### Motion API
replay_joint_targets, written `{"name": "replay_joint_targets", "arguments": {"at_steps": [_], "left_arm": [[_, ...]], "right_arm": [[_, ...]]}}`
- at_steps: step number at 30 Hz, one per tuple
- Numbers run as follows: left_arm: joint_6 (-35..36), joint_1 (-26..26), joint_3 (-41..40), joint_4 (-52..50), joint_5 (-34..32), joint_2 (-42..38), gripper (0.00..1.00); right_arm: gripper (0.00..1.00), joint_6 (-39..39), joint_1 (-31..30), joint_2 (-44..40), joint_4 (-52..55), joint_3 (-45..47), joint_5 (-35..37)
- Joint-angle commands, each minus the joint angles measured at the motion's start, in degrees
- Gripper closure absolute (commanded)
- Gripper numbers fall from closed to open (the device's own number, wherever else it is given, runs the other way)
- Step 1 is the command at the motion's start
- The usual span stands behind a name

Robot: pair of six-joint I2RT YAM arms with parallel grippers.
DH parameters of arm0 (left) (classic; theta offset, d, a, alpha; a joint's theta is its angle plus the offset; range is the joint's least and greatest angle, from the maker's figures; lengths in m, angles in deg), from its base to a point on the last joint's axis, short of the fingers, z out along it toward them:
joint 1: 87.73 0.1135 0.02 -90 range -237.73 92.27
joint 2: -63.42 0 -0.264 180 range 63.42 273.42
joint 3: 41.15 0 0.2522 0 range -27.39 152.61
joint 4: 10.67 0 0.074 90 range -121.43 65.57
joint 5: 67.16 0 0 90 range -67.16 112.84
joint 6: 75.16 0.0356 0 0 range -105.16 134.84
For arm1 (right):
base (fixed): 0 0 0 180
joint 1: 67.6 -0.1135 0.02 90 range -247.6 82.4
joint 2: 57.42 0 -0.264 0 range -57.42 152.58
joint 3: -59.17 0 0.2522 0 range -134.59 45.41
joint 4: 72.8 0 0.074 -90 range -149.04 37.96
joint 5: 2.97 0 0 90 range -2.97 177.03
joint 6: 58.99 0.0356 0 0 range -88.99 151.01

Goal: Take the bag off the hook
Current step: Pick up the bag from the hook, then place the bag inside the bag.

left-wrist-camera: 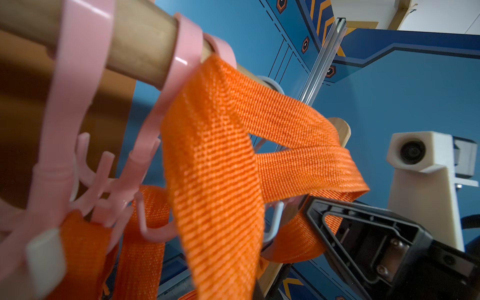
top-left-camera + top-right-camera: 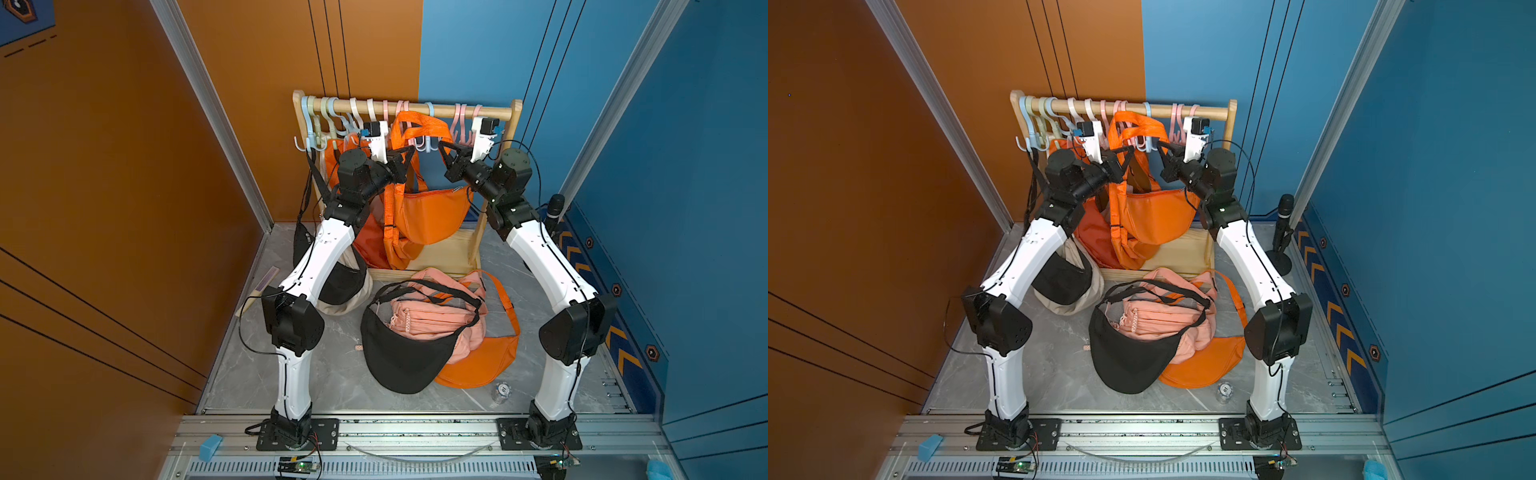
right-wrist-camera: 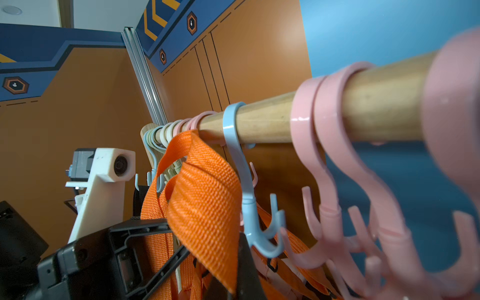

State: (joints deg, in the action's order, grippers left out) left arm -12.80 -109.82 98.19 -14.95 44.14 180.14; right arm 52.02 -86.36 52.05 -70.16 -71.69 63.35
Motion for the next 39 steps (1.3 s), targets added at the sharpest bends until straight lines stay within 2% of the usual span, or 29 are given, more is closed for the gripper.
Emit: {"name": "replay_joint_targets", "arguments": {"at_steps": [1, 8, 13, 18, 28, 30, 32, 33, 36, 39], "left_arm": [[2.12, 0.11, 2.27, -0.36, 0.46, -0.93, 1.0], [6.3, -0.52, -4.49, -0.29, -0.6, -7.14, 1.0], [11.88, -2.52, -14.72, 0.67, -2.86, -15.08, 1.0], [12.53, -3.37, -27.22, 6.41, -5.29, -24.65, 1.0], [16.68, -5.6, -44.39, 6.94, -10.22, -41.15, 1.0], [18.84, -6.94, -48.63, 6.91, -13.01, -45.31, 1.0], [25.93, -11.53, -50.42, 5.47, -20.0, -48.35, 1.0], [27.42, -12.89, -50.11, 3.85, -20.14, -49.33, 1.0], [27.56, -15.25, -52.35, 1.61, -21.28, -52.91, 1.0], [25.61, -16.12, -58.69, 1.76, -26.46, -59.01, 1.0]], "right_arm": [[1.0, 0.12, -0.14, -3.13, 1.75, -0.41, 0.64], [1.0, -0.51, -0.64, -8.25, 1.08, 4.83, 1.27], [1.0, -1.82, -1.68, -13.79, 1.86, 9.59, 2.11], [1.0, -4.04, -3.47, -20.13, 4.08, 13.77, 3.1], [1.0, -10.44, -10.13, -33.07, 10.94, 23.37, 6.04], [1.0, -11.99, -12.32, -35.68, 12.81, 24.94, 7.01], [1.0, -13.42, -14.64, -38.15, 14.26, 26.97, 8.04], [1.0, -14.15, -16.01, -39.48, 14.97, 28.09, 8.71], [1.0, -16.06, -19.77, -42.77, 16.6, 31.11, 10.31], [1.0, -17.69, -24.06, -45.69, 17.91, 34.06, 11.75]]}}
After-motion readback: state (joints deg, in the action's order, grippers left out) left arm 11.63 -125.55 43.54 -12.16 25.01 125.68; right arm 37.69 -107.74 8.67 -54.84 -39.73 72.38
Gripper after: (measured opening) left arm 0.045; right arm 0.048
